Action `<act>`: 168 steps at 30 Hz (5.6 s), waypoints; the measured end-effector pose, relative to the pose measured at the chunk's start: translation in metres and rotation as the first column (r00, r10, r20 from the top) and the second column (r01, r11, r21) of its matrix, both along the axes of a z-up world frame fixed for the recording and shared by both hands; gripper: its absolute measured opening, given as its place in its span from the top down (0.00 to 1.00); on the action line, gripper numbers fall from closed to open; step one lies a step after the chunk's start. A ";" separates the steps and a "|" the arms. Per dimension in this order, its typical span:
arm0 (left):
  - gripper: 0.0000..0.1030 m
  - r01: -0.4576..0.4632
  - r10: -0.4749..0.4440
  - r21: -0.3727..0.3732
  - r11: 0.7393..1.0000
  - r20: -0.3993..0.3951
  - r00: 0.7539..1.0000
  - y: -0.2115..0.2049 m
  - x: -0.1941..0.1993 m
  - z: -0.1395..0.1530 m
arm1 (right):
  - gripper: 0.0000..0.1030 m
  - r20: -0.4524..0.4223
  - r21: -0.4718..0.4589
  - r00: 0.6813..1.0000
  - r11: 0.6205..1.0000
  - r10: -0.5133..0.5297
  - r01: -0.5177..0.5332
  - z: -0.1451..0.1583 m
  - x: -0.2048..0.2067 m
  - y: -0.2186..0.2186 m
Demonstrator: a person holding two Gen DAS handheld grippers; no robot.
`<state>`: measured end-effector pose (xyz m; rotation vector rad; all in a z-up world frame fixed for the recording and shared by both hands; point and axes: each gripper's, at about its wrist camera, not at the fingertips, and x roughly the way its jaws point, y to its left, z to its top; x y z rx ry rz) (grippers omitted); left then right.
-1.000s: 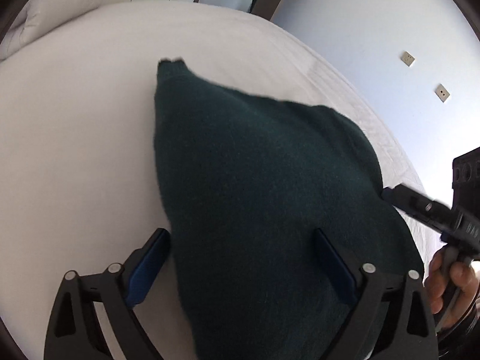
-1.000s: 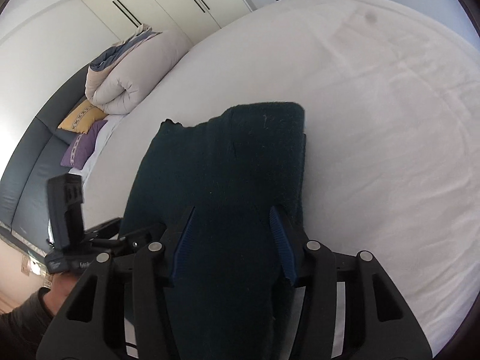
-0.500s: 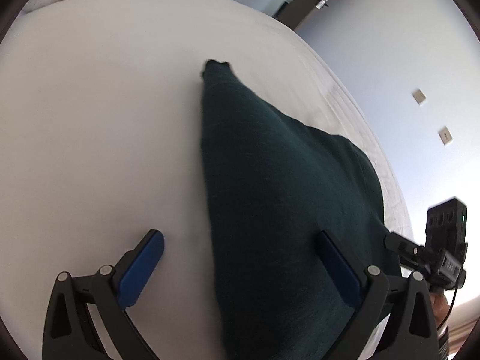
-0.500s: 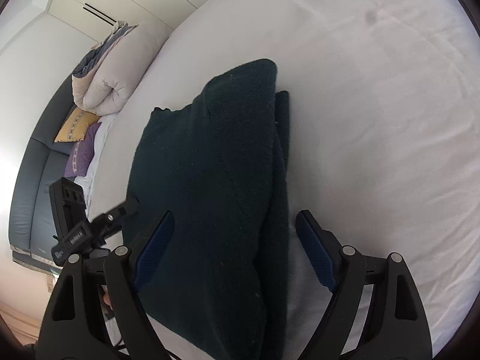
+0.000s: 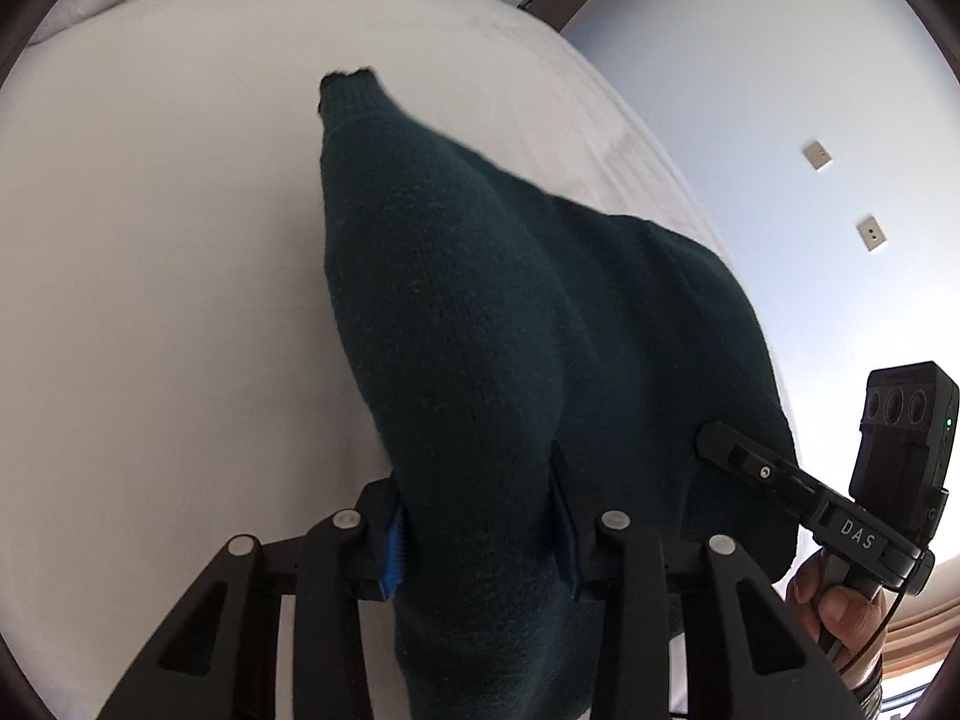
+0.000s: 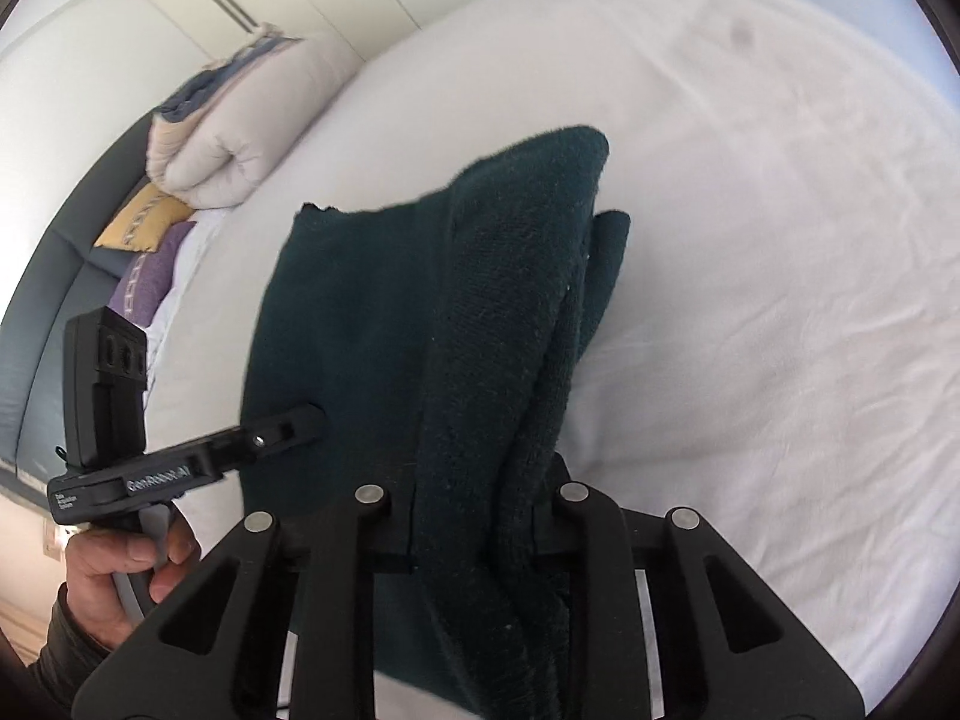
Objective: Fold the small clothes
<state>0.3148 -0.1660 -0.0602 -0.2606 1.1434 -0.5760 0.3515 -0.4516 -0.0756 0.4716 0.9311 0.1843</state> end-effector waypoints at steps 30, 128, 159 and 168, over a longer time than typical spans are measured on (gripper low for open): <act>0.19 -0.238 0.229 0.019 0.971 0.218 0.949 0.217 -0.244 0.006 | 0.50 0.017 0.098 0.999 0.994 -0.045 0.043 -0.022 -0.271 0.167; 0.00 -0.456 0.290 0.343 0.821 0.436 0.852 0.181 -0.345 0.042 | 0.00 0.192 -0.398 0.980 0.908 -0.055 0.129 0.029 -0.325 0.256; 0.00 -0.438 0.278 0.353 0.827 0.422 0.863 0.180 -0.341 0.034 | 0.00 0.174 -0.393 0.983 0.910 -0.063 0.128 0.018 -0.320 0.259; 0.00 -0.437 0.276 0.354 0.827 0.421 0.864 0.179 -0.341 0.034 | 0.00 0.173 -0.393 0.983 0.911 -0.063 0.127 0.017 -0.320 0.259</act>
